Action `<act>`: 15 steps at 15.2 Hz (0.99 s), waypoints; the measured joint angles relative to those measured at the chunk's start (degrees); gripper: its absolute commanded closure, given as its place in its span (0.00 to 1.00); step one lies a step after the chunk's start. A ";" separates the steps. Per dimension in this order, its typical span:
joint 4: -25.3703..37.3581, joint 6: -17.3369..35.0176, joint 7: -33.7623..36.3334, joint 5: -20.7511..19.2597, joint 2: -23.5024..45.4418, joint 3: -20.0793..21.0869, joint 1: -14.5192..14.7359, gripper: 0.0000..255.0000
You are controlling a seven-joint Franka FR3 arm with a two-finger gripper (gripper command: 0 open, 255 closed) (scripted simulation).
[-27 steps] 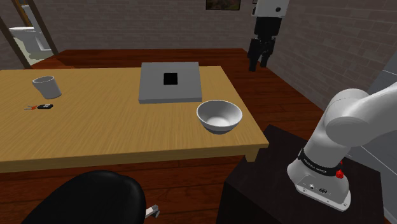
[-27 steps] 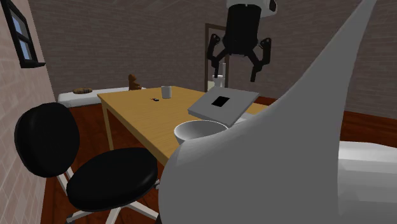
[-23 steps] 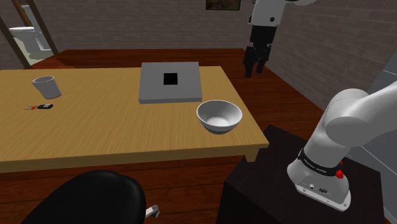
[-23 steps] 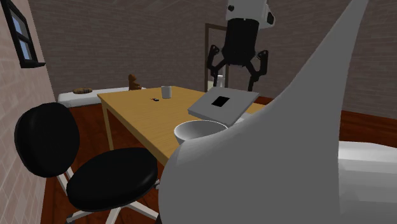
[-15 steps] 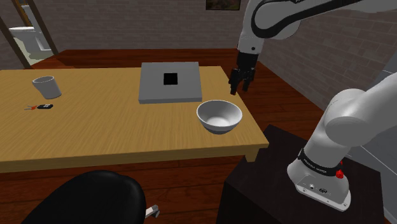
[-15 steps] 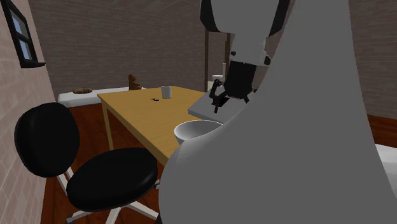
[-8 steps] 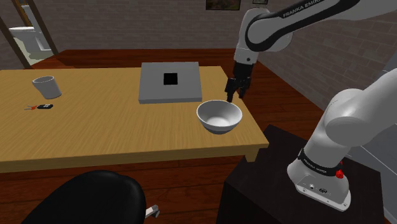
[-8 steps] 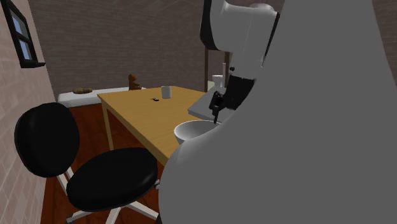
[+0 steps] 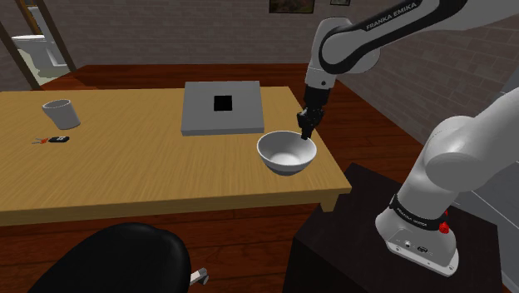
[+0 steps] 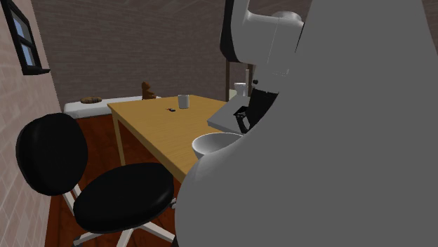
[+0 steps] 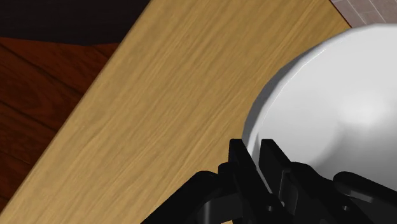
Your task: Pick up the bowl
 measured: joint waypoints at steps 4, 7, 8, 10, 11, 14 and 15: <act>0.01 0.00 0.00 0.00 0.00 0.00 0.00 1.00; 0.62 -1.13 0.15 -0.19 -0.48 -0.05 -0.10 1.00; 1.11 -1.86 0.29 -0.30 -0.73 -0.07 -0.15 1.00; 1.88 -3.55 0.69 -0.49 -1.68 -0.03 -0.20 1.00; 2.41 -4.45 0.95 -0.56 -2.07 0.03 -0.20 1.00; 4.05 -7.01 1.33 -0.93 -3.01 -0.09 -0.37 1.00; 4.92 -7.88 1.39 -1.08 -3.00 -0.19 -0.45 1.00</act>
